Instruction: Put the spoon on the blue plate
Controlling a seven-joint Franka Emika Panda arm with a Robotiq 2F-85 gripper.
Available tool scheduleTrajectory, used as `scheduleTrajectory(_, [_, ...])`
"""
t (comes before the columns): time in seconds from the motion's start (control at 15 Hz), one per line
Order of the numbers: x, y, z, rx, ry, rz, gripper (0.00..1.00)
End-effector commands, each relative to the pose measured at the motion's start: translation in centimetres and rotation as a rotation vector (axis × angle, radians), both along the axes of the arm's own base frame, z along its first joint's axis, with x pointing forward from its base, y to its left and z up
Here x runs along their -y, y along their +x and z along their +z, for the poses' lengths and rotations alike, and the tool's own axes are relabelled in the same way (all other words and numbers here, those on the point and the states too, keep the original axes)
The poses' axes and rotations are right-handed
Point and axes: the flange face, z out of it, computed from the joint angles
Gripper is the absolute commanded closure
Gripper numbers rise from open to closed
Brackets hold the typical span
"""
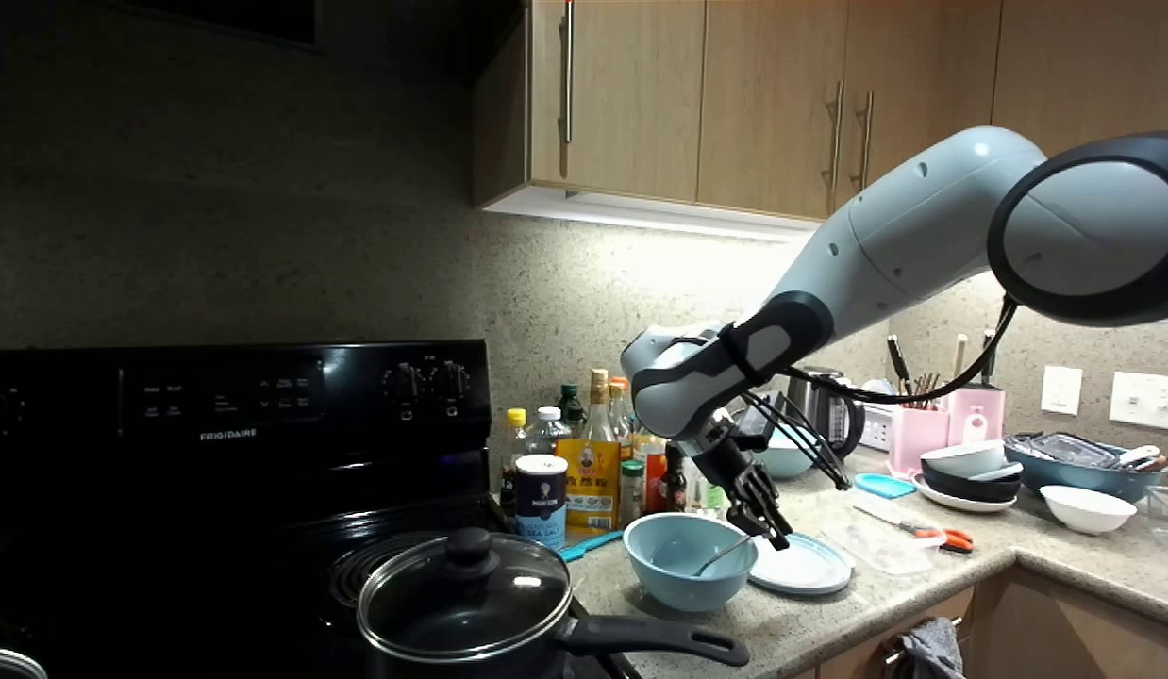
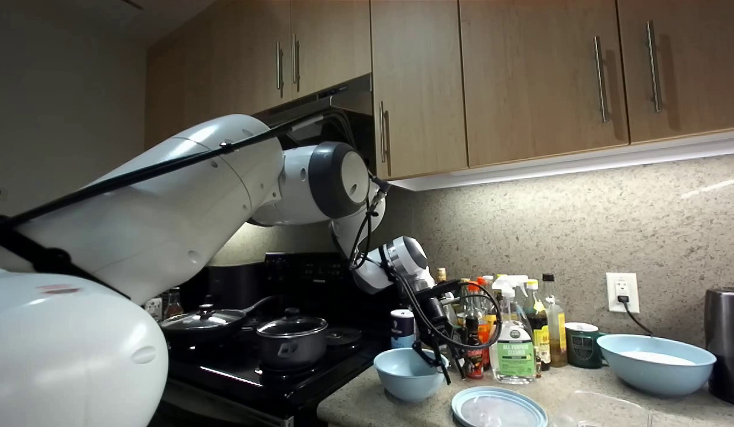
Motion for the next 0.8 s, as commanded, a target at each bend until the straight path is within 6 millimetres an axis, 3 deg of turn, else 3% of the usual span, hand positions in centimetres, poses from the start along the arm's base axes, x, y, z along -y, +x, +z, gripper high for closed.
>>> scheduleTrajectory(0.0, [0.0, -0.2, 1.2, 0.037, -0.009, 0.019, 0.67])
scheduleTrajectory(0.07, [0.0, -0.2, 1.4, 0.041, -0.006, 0.019, 0.52])
scheduleTrajectory(0.13, [-0.1, 0.3, 0.4, 0.020, 0.004, 0.007, 0.76])
scheduleTrajectory(0.2, [-0.1, 0.4, 0.5, 0.025, 0.005, 0.009, 0.71])
scheduleTrajectory(0.27, [-0.1, 0.3, 0.7, 0.023, 0.006, 0.014, 0.39])
scheduleTrajectory(0.67, [-0.4, 0.4, 0.7, 0.008, -0.023, 0.066, 0.02])
scheduleTrajectory(0.73, [-0.4, 0.4, 0.7, 0.004, -0.048, 0.085, 0.01])
